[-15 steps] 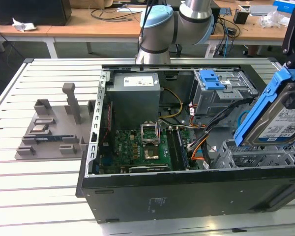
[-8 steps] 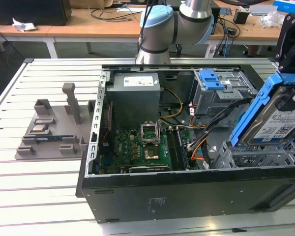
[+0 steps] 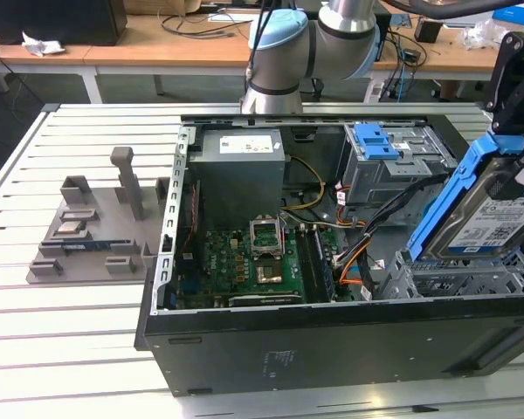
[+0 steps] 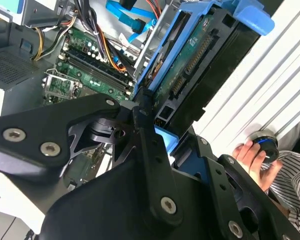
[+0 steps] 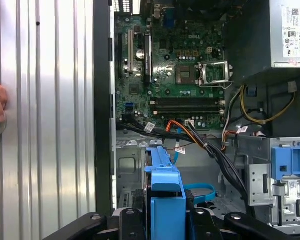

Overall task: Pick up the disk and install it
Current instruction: 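Insert the disk into the insertion slot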

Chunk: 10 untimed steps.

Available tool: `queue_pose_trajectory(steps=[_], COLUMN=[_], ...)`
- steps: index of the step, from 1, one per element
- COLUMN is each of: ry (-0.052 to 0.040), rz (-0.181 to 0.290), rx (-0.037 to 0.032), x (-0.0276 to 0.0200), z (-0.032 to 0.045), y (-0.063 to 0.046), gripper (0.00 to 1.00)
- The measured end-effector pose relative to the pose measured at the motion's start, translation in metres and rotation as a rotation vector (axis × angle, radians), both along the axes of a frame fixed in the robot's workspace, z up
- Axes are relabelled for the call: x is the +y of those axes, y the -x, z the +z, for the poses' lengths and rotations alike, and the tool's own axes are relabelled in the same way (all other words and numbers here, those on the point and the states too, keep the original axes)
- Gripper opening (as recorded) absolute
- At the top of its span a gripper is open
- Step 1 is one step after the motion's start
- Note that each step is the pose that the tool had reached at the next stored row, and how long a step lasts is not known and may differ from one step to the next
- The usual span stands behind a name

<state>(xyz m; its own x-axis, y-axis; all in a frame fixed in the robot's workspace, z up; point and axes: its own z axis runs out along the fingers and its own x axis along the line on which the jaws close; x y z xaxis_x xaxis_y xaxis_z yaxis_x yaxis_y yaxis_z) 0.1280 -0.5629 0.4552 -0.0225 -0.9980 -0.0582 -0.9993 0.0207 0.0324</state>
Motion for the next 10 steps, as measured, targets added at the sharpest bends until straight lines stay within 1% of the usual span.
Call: queue_pose_trajectory(steps=[4, 7, 9, 10], ry=[-0.0002, 0.0003, 0.0001, 0.0001], rz=[0.0, 0.0, 0.0, 0.0], rx=[0.0021, 0.0032, 0.0034, 0.0034], x=[0.0015, 0.0018, 0.0018, 0.0018], z=[-0.0053, -0.0142, -0.0181, -0.0188], y=[-0.001, -0.001, -0.001, -0.001], gripper=[0.36, 0.36, 0.36, 0.36])
